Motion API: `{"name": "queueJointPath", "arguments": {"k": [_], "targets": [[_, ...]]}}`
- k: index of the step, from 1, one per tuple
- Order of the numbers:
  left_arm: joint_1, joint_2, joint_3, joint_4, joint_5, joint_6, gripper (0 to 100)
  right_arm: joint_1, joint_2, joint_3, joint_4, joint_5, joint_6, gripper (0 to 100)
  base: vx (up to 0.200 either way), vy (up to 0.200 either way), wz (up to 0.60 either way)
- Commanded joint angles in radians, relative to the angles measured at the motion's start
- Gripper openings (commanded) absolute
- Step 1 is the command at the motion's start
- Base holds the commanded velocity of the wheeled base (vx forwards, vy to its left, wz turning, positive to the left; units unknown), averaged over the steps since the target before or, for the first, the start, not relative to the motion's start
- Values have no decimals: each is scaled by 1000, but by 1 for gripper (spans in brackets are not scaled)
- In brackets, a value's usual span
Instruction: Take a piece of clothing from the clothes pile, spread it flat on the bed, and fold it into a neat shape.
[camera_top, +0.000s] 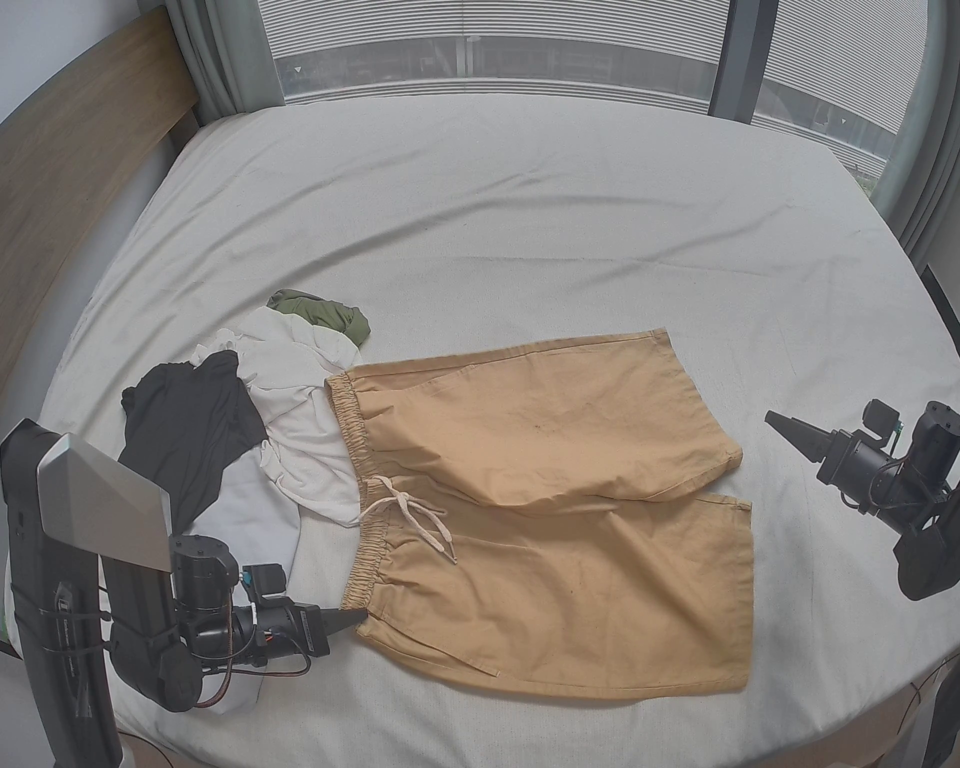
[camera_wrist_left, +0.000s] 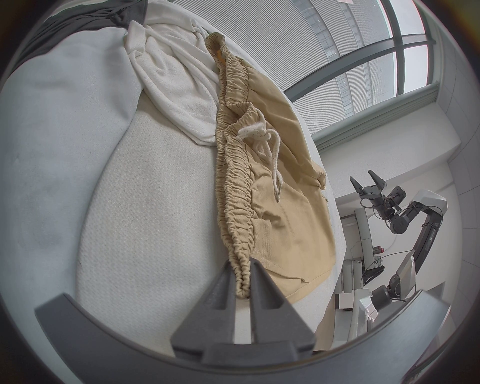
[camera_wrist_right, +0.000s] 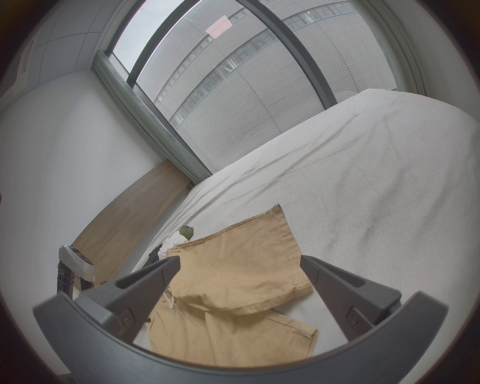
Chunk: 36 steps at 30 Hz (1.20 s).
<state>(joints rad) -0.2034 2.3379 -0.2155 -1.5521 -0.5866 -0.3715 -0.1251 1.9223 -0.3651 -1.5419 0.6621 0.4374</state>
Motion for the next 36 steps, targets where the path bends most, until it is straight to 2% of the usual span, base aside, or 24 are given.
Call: {"name": "queueJointPath", "arguments": {"k": [1,6,15,22,26,27,34,36], "targets": [[-1,-6,2,-3,1,-1,0,2,0,25,2,4,-3,100,0,0,0],[-17,-5,13,-3,-2,2,0,5,0,89,2,8,-14,100,0,0,0],[-25,-5,19,-3,-6,3,0,-1,3,213,6,17,-89,100,0,0,0],[-27,0,22,-3,-4,9,0,-2,47,345,6,19,-218,100,0,0,0],[-25,-6,27,-5,-4,22,0,4,47,365,26,19,-235,100,0,0,0],[-24,-8,38,-5,-4,46,0,-2,30,365,109,19,-241,100,0,0,0],[-25,-18,44,-3,-2,66,0,5,20,365,220,19,-295,100,0,0,0],[-25,-18,44,-3,-2,66,0,12,4,365,315,17,-315,100,0,0,0]]}}
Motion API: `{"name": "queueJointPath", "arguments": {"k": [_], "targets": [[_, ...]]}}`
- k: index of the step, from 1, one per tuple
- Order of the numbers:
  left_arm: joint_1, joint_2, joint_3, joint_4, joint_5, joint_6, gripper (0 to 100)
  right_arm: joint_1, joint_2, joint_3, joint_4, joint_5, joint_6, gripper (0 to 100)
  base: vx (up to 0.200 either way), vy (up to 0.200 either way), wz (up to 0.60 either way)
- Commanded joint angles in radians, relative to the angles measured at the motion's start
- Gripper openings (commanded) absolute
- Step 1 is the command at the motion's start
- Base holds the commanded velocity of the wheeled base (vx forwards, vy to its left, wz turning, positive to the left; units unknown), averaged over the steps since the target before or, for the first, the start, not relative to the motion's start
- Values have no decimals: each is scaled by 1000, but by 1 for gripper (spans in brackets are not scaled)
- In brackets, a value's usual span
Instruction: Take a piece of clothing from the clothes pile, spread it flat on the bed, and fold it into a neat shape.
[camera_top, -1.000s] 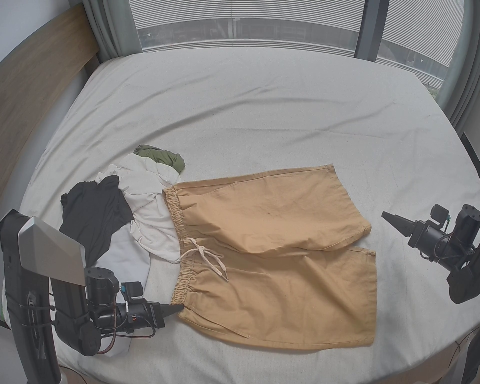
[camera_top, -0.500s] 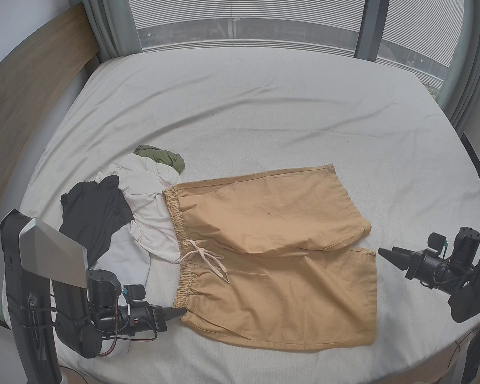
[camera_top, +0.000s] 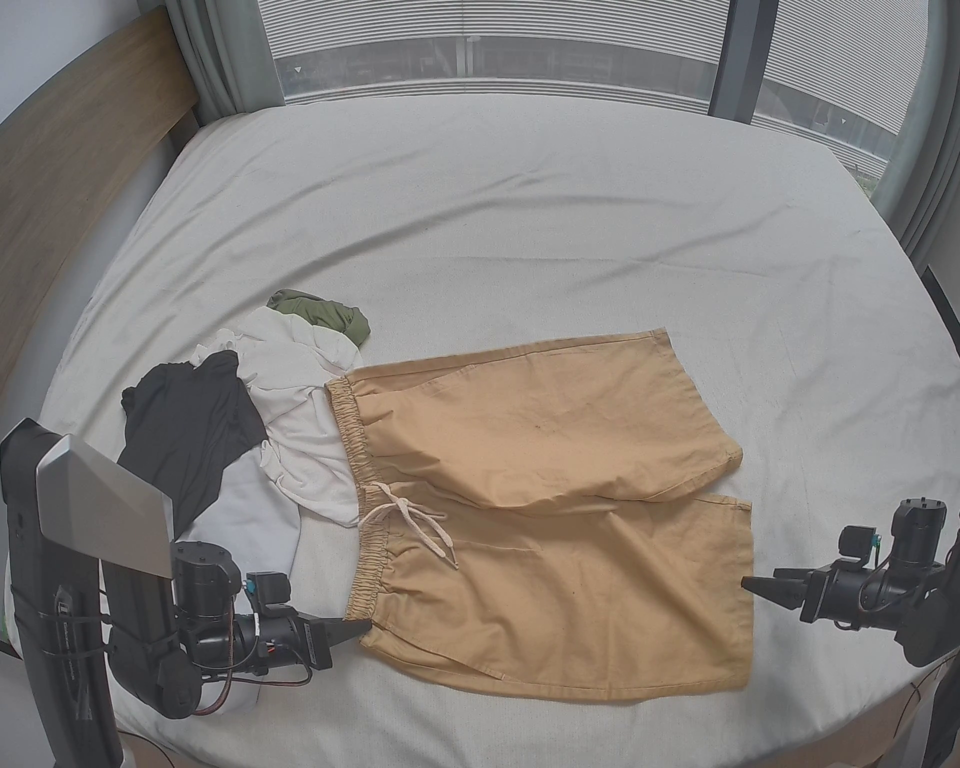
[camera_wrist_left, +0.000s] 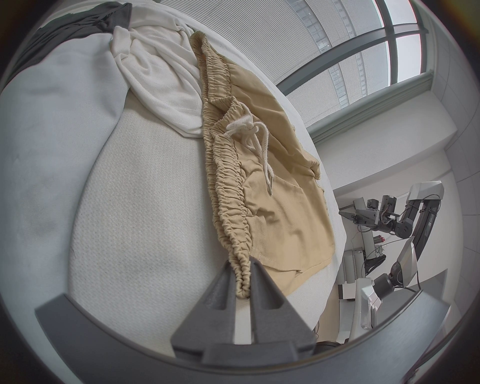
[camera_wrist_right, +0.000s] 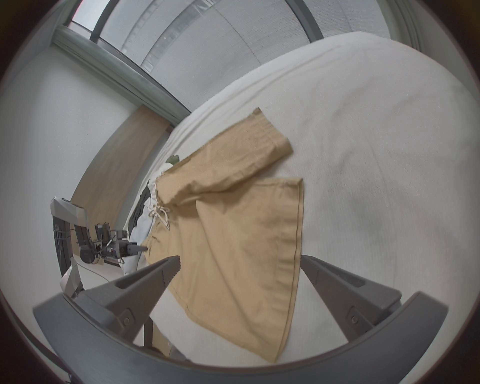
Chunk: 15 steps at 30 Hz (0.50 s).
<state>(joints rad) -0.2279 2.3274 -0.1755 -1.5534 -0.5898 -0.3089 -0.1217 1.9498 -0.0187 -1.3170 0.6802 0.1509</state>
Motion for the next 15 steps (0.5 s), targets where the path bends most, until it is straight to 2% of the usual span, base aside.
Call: {"name": "queueJointPath", "arguments": {"k": [1,8,15], "targets": [[-1,-8,4,-2,1,4,0,11,-29,19,116,-1,-34,100,0,0,0],[-1,-8,1,-2,1,1,0,39,-57,19,294,-5,-59,100,0,0,0],[-1,-7,1,-2,-4,-6,0,47,5,19,328,-7,-60,100,0,0,0]]}}
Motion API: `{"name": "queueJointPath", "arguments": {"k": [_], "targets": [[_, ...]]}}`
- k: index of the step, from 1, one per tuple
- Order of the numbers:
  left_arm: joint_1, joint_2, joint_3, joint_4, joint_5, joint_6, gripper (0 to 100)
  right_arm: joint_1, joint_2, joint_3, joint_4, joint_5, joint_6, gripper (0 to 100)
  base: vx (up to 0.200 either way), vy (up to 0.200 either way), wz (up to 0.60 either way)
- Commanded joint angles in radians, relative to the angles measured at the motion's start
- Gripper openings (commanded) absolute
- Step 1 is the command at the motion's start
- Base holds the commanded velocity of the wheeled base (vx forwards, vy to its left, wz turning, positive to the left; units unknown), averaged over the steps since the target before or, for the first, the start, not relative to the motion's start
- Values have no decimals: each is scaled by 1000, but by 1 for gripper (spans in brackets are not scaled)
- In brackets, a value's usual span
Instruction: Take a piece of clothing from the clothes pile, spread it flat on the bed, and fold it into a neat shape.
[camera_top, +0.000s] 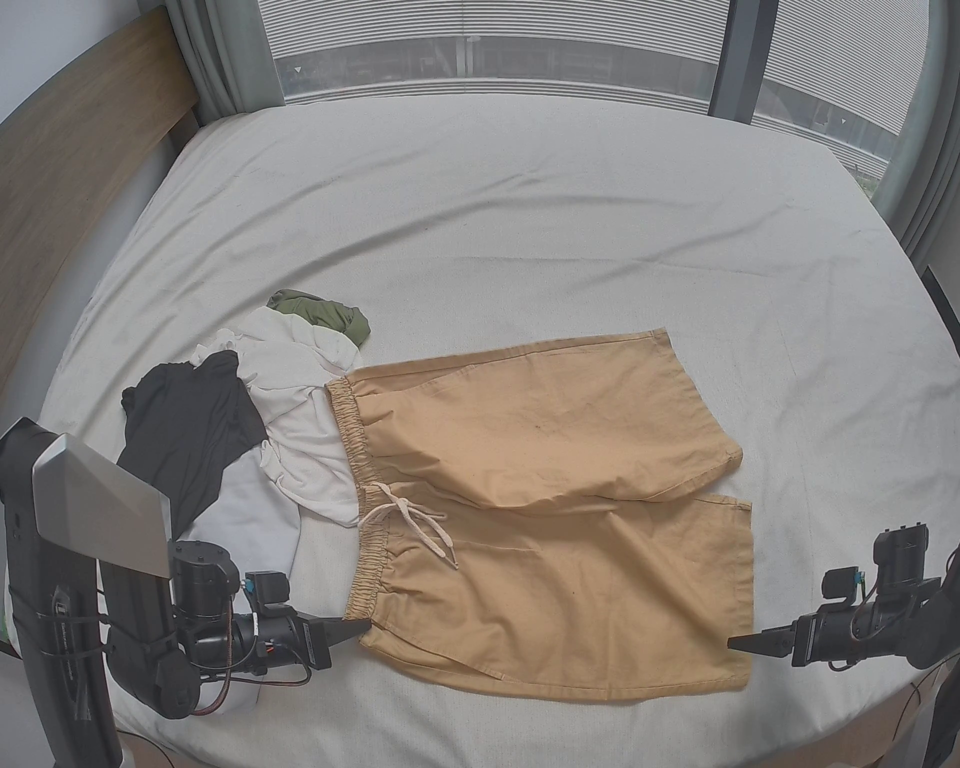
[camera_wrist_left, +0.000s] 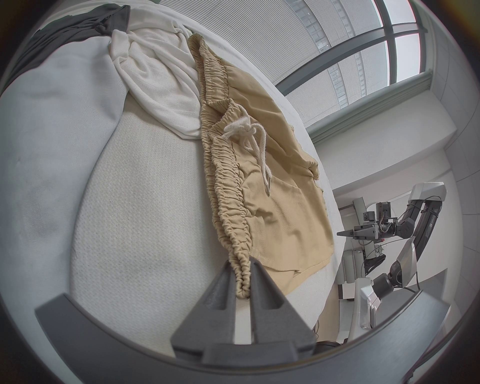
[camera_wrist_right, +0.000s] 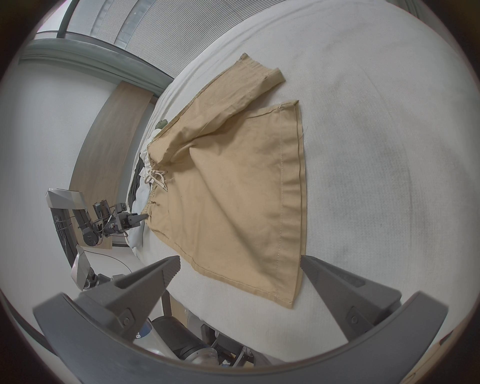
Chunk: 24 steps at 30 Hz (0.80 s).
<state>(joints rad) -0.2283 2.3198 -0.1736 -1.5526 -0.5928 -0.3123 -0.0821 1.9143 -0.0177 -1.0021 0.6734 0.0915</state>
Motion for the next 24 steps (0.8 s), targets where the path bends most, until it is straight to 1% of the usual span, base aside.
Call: {"name": "queueJointPath", "arguments": {"k": [1,8,12,24], "targets": [[0,1,-1,-3,-1,-1,0,8,49,18,19,0,-1,100,0,0,0],[0,0,-1,-3,-1,-1,0,15,106,18,31,-3,1,100,0,0,0],[0,0,-1,-3,-1,-1,0,13,144,18,31,-28,2,100,0,0,0],[0,-2,-3,-3,-1,-1,0,18,207,18,19,-29,5,100,0,0,0]]}}
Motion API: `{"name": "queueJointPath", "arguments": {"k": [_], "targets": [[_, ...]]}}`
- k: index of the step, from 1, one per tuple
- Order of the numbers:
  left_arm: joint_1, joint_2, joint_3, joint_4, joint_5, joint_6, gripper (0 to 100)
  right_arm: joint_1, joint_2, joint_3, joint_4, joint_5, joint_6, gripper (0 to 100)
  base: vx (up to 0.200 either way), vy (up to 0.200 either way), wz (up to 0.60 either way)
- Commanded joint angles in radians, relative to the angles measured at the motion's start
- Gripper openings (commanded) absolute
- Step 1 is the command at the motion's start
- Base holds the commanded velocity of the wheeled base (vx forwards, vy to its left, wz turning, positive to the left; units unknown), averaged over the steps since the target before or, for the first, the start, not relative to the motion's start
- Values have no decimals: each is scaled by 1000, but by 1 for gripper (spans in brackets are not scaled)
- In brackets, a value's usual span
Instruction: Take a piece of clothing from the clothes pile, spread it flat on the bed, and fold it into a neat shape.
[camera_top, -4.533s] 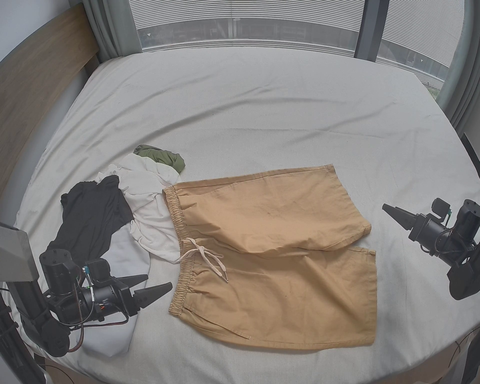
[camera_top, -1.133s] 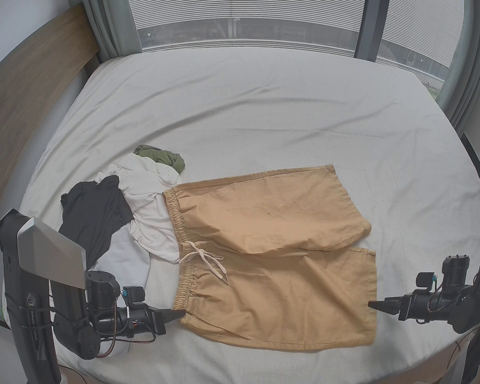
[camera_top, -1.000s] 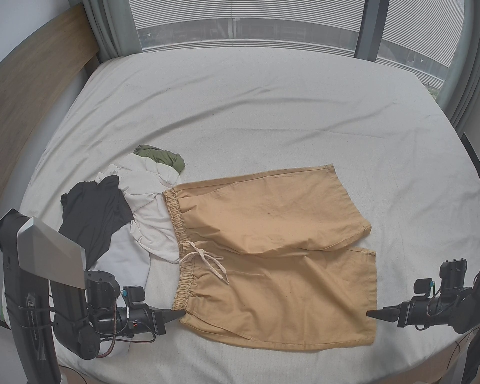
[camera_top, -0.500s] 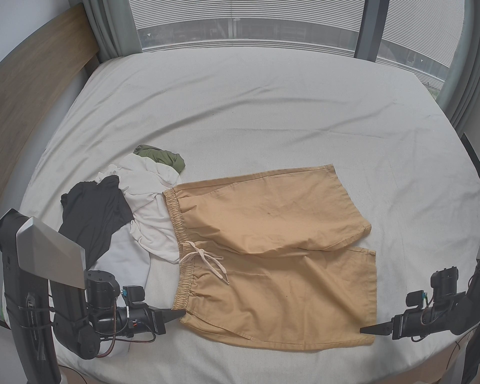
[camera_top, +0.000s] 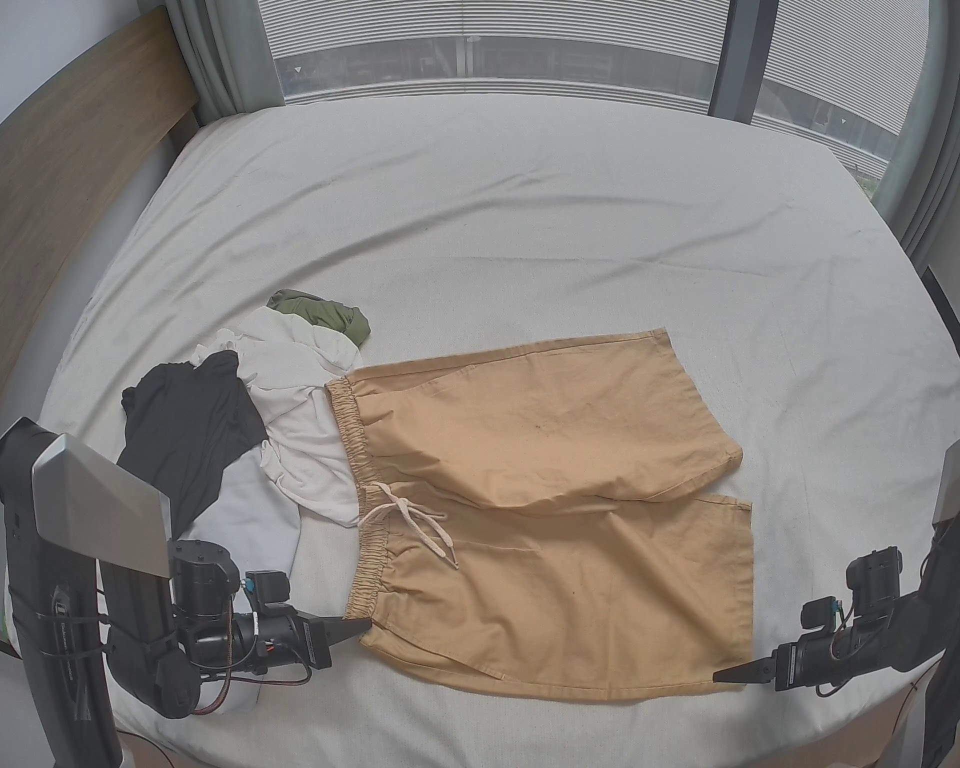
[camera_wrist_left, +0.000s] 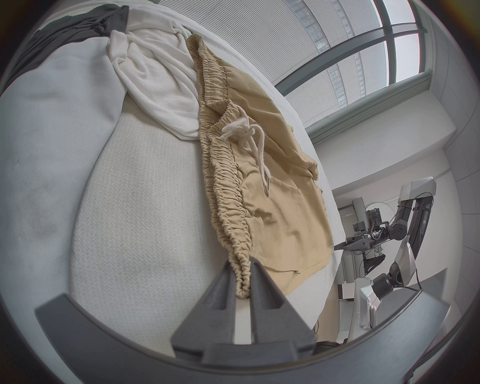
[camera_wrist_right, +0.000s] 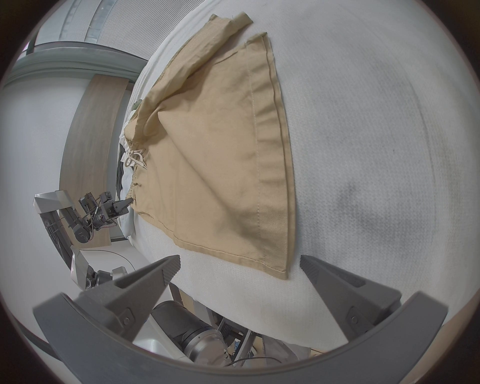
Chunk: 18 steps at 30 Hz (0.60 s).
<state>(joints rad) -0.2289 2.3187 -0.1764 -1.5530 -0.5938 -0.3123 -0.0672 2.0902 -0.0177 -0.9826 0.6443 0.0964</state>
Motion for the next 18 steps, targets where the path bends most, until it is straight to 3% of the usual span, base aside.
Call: {"name": "queueJointPath", "arguments": {"k": [1,9,10,18], "targets": [[0,-2,0,-4,0,-1,0,7,37,18,-13,0,2,100,0,0,0],[0,-7,0,-4,0,-1,0,41,93,18,-110,-55,16,100,0,0,0],[0,-10,0,-2,0,-1,0,43,102,18,-123,-55,19,0,0,0,0],[0,-12,2,-2,0,-1,0,40,110,18,-125,-55,26,0,0,0,0]]}}
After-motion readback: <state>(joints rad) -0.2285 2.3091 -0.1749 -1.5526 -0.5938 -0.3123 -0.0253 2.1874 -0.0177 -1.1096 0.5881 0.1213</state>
